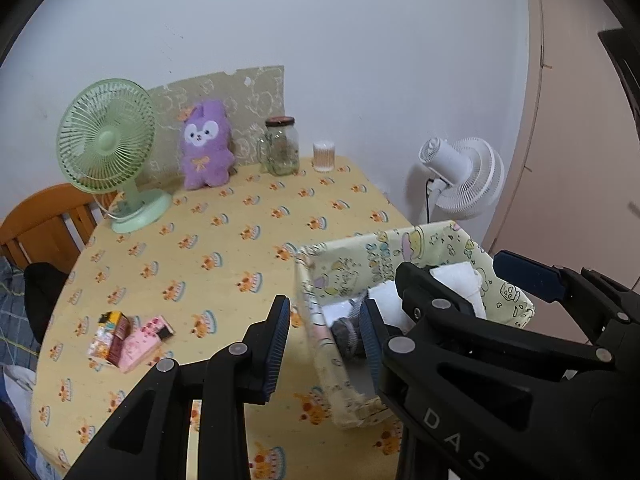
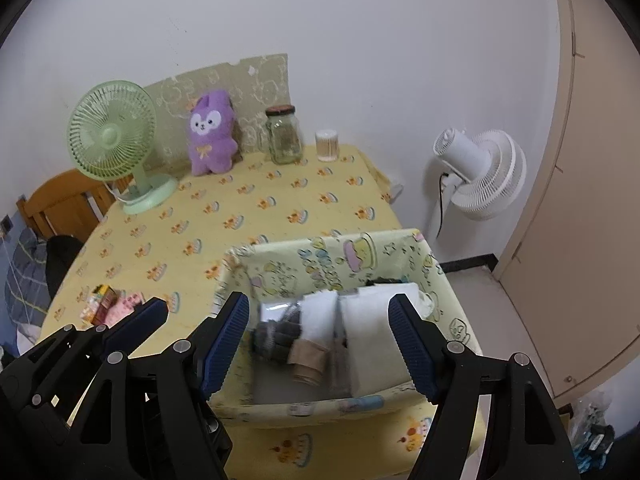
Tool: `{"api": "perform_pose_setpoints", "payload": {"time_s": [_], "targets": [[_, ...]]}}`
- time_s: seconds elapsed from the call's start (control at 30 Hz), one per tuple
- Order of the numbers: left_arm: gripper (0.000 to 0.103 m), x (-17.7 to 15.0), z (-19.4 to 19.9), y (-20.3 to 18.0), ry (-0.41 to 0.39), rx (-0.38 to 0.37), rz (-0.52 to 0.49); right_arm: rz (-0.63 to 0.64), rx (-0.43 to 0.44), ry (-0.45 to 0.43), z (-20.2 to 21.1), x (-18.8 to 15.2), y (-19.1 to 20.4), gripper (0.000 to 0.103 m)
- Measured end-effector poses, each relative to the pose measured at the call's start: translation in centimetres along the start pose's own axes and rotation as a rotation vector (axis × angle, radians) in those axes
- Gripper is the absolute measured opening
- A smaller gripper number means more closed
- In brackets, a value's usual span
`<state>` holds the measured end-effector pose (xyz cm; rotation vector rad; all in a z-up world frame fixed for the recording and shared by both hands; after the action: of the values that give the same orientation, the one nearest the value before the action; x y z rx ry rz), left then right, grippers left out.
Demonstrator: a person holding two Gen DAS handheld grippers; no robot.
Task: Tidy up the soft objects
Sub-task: 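Move both tools back over the tissue box and pink pack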
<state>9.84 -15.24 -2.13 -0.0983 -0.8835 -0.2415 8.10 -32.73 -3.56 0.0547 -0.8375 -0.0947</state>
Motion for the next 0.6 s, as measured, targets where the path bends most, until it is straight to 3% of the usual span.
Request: {"api": "perform_pose_setpoints", "payload": {"time_s": [0.6], "targets": [[0.037, -0.4, 3.1, 7.1, -0.060, 0.041, 0.049, 0.056, 0.012, -0.052, 2.1, 1.0, 7.5, 0.078]]}}
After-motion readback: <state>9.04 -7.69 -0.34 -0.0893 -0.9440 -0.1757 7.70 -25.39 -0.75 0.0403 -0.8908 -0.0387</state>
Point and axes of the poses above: each gripper's, at about its wrist camera, not at the fingertips, and z roughly against the way its jaws point, y to its left, x to its top, the point moved 2 cm from there along -z, roughly the way its jaws point, and after that the axes turned 2 degrees about x, right-handed, at the moved point
